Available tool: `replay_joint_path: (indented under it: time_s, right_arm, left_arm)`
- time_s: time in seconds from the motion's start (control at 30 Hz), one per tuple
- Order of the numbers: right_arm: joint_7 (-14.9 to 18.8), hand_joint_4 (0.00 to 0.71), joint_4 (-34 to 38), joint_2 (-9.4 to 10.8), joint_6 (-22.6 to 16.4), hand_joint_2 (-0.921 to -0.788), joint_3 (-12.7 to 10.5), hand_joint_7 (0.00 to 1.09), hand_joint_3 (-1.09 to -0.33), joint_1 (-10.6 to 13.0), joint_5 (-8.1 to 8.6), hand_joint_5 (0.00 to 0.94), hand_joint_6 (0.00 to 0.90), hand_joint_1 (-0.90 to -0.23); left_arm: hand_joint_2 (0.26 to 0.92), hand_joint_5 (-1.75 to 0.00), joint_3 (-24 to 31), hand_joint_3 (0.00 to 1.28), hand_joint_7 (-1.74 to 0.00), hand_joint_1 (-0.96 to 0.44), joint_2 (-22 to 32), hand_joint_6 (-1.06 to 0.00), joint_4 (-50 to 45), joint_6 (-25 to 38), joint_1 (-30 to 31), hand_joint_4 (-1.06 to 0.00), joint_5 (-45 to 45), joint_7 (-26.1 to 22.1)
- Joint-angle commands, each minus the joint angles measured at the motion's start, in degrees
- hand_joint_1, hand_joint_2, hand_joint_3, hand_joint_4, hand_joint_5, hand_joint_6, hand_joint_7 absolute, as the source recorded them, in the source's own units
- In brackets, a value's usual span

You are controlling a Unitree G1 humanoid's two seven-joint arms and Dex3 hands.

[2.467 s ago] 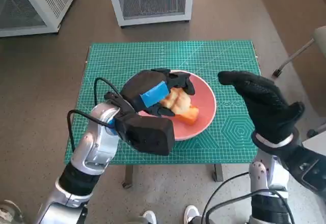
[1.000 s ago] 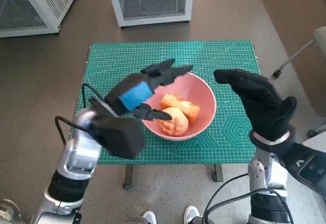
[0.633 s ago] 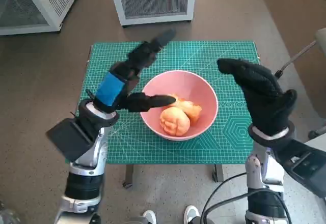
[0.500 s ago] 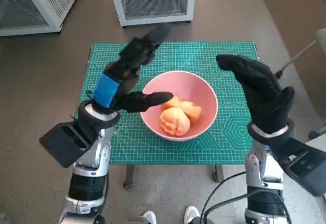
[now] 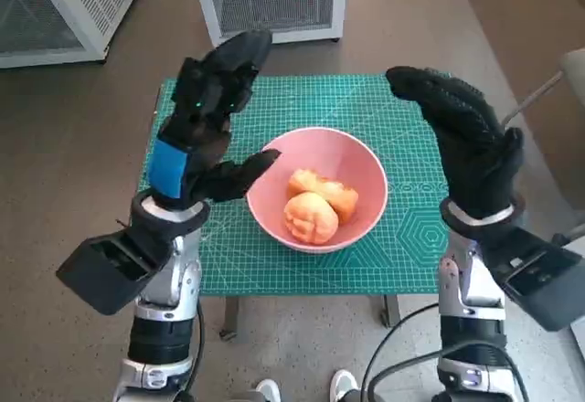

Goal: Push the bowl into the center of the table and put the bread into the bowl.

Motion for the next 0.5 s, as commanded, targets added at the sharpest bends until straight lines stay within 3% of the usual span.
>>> replay_joint_path:
  time_s: [0.03,0.5]
  right_arm:
    - [-0.6,0.299,0.3,0.1,2.1,-0.921,0.4,0.66,-0.508,0.0,0.70,0.020,0.086,-0.526]
    - [0.3,0.301,0.2,-0.3,3.8,-0.921,0.7,0.64,-0.501,-1.1,2.11,0.016,0.081,-0.541]
  left_arm:
    - [0.921,-0.05,0.8,0.31,-0.69,-0.61,0.0,-0.01,1.5,-1.8,-0.3,-0.27,-1.2,0.1]
    - [0.921,-0.02,1.0,0.29,-0.55,-0.62,1.4,-0.09,6.7,-7.7,-1.8,-0.26,-0.5,-1.1]
